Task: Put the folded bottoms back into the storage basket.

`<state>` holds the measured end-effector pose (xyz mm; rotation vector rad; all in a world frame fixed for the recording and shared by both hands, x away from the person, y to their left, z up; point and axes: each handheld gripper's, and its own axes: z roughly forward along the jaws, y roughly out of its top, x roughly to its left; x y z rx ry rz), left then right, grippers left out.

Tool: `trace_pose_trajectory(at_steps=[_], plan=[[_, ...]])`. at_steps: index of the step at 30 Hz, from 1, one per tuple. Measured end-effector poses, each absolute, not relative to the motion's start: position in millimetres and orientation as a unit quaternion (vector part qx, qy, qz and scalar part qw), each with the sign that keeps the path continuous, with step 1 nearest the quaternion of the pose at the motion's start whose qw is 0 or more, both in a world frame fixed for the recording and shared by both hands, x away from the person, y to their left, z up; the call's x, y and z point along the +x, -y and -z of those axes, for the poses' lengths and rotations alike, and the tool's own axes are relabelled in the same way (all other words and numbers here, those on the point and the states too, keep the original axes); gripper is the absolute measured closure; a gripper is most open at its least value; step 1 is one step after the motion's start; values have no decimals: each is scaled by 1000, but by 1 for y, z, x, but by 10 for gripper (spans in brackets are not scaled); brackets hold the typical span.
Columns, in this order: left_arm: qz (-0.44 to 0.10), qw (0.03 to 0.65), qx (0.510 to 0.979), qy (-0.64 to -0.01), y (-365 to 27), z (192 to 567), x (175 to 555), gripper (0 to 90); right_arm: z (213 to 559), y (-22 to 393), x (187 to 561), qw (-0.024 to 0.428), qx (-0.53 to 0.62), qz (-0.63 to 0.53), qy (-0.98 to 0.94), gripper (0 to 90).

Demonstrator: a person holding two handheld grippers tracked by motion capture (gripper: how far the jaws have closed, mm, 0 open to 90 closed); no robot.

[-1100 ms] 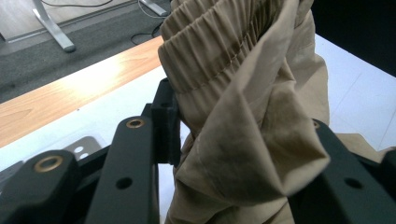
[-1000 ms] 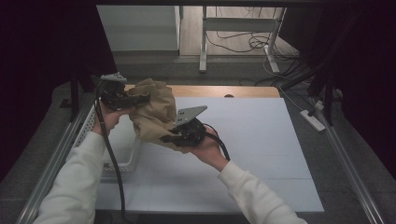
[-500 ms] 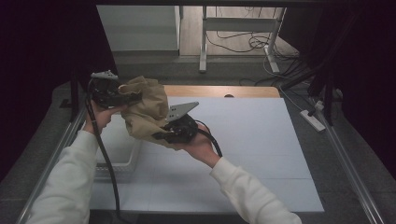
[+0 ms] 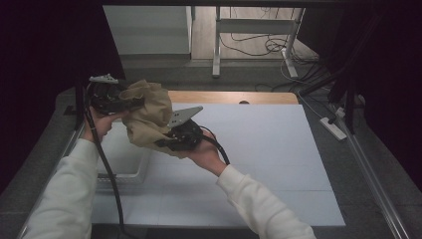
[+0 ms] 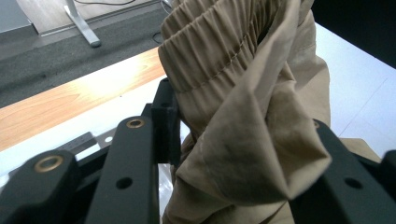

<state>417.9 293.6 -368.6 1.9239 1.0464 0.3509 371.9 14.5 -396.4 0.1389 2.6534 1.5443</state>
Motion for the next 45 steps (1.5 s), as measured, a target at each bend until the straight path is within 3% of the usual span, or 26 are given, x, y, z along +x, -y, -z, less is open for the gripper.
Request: trace_pose_trajectory(at_steps=[45], plan=[[-151,415,772,-456,-359,376,420,597,405,-93,376,13,44,-506,-861,783]])
